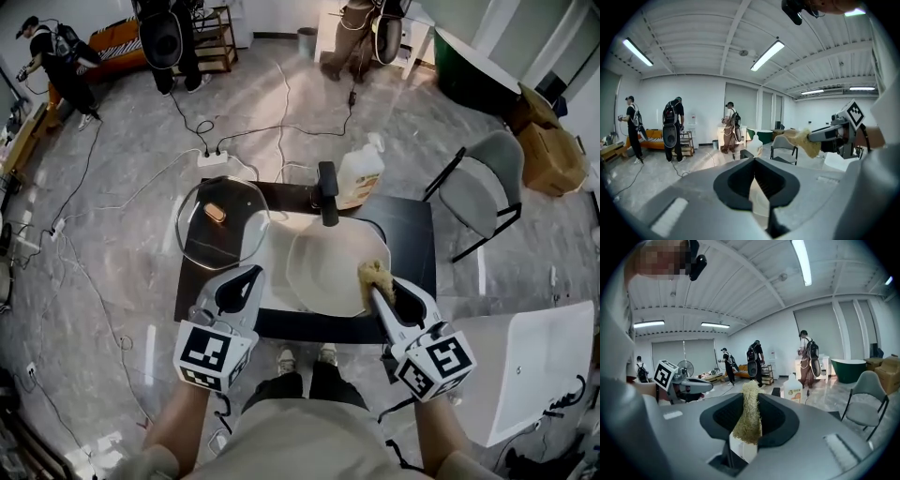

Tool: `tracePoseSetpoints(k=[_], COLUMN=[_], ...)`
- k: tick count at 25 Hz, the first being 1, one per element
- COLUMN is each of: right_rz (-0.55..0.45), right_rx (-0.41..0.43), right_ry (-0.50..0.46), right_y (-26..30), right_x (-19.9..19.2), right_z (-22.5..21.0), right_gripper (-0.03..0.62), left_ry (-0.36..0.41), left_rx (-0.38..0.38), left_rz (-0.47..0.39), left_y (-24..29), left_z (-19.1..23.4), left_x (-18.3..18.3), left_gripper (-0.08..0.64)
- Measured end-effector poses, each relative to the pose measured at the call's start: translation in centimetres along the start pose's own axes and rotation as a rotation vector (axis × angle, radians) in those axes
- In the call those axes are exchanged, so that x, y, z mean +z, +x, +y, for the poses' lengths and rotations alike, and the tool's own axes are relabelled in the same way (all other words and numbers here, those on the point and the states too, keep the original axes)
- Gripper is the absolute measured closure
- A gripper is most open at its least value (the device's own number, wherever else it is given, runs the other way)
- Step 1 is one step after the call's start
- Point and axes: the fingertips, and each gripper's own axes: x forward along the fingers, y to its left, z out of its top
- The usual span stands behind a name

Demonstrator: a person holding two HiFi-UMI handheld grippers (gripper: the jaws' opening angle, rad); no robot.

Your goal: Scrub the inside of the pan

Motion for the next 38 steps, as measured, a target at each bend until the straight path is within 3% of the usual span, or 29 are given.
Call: tracePoseSetpoints(k=[3, 17, 19, 28, 32, 38], right_rz=[0.039, 0.135, 0.158, 0.278, 0.331, 0.427], right_rx=[0.038, 0.139, 0.157, 0.204, 0.237, 0.285], right_ry=[0.009, -0.077, -0.057, -0.013, -0.011, -0.055], right_y=[1.7, 10.0, 10.8, 14.1, 15.6, 17.3], right_x=[-1.3, -6.8, -7.9, -13.6, -16.3, -21.1], right_z=[-1.5, -6.6, -6.8, -7.5, -6.9, -5.8], right_gripper=[0.489, 0.489, 0.489, 0.488, 0.489, 0.489], left_ry=[-0.040, -0.179, -0.213, -0.362, -0.416, -0.506], left_rx=[-0.003, 0.011, 0.006, 0.013, -0.003, -0.010], left_rz=[0.044, 0.270, 0.288, 0.410, 0.476, 0.510], left_y=[2.0, 10.6, 11.7, 15.6, 16.7, 17.9], left_z=[0.0, 0.7, 0.5, 0.4, 0.3, 0.4], left_x=[-1.5, -9.8, -11.2, -18.4, -21.3, -26.0], left_gripper=[0.489, 0.430, 0.388, 0.362, 0.362, 0.341])
